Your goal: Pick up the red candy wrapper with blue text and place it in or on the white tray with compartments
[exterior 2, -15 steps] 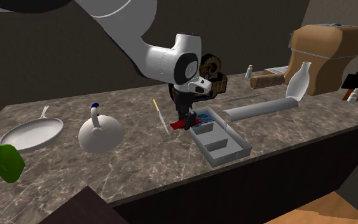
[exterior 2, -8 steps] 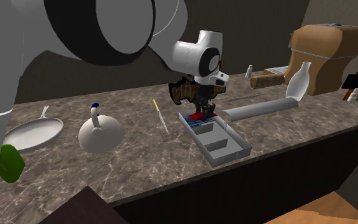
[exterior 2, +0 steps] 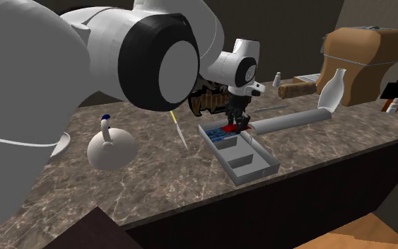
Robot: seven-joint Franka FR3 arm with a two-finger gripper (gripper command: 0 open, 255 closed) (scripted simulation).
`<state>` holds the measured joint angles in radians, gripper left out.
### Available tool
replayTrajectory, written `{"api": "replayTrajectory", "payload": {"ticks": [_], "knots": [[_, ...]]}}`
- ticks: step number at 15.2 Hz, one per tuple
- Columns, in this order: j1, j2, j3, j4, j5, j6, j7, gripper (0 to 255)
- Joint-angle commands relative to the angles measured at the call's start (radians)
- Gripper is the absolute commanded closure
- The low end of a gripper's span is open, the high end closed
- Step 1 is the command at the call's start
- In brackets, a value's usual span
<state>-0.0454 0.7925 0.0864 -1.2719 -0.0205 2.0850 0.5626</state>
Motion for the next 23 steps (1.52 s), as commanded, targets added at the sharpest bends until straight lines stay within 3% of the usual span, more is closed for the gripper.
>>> {"api": "replayTrajectory", "payload": {"ticks": [1, 10, 17, 18, 23], "knots": [[0.001, 0.012, 0.000, -0.007, -0.001, 0.019, 0.000, 255], [0.002, 0.076, -0.003, -0.018, -0.003, 0.094, -0.001, 255], [0.002, 0.077, -0.003, -0.017, -0.003, 0.094, -0.001, 255], [0.002, 0.077, -0.003, -0.017, -0.003, 0.094, -0.001, 0], [0.002, 0.077, -0.003, -0.017, -0.003, 0.094, -0.001, 0]]}}
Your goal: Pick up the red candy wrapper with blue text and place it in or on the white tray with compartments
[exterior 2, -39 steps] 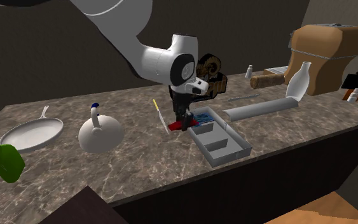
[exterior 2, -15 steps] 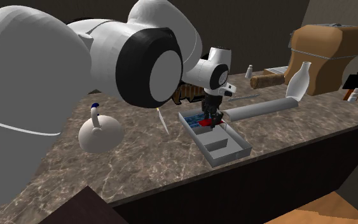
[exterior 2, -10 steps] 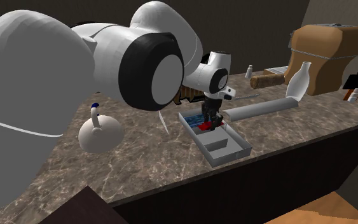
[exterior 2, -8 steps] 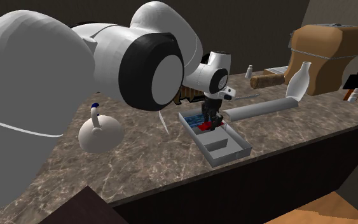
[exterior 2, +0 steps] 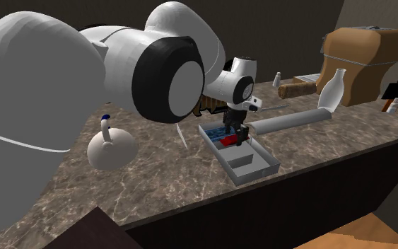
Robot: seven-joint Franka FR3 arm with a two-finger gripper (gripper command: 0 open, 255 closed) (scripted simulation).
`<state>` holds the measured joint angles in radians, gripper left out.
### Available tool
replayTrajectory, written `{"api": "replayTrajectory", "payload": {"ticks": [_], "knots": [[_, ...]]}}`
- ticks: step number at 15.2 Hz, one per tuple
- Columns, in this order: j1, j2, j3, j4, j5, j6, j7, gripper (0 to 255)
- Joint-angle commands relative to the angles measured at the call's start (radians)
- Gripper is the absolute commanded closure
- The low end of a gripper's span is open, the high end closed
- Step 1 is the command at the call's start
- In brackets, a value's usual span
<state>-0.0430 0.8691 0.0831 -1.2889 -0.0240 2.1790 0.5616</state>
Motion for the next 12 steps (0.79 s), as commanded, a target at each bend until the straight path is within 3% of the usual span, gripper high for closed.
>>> {"api": "replayTrajectory", "payload": {"ticks": [1, 4, 12], "knots": [[-0.001, -0.021, 0.001, -0.002, 0.001, -0.019, 0.000, 0], [-0.005, -0.073, 0.003, 0.004, 0.003, -0.078, -0.002, 0], [-0.005, -0.073, 0.003, 0.004, 0.003, -0.078, -0.002, 0]]}}
